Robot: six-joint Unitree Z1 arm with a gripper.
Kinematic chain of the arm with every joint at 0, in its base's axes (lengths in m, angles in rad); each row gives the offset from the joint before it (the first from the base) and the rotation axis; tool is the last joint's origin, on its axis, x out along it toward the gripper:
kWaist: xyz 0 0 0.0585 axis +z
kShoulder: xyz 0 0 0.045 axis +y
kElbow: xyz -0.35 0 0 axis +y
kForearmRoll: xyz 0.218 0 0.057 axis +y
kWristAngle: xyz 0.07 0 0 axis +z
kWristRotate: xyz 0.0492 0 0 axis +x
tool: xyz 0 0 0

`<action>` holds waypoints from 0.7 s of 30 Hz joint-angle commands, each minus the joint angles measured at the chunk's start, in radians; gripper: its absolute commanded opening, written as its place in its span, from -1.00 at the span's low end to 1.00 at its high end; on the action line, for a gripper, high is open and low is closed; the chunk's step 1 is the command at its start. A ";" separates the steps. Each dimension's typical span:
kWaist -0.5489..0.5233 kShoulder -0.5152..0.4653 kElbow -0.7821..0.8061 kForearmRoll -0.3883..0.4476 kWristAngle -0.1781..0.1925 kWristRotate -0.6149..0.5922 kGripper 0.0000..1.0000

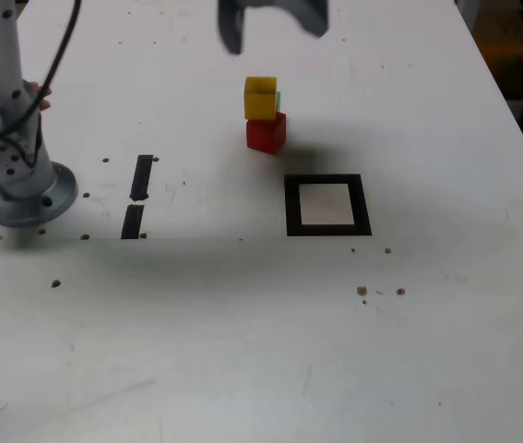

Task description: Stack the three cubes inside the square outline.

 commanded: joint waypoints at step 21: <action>0.020 0.130 0.160 -0.085 -0.038 -0.035 0.28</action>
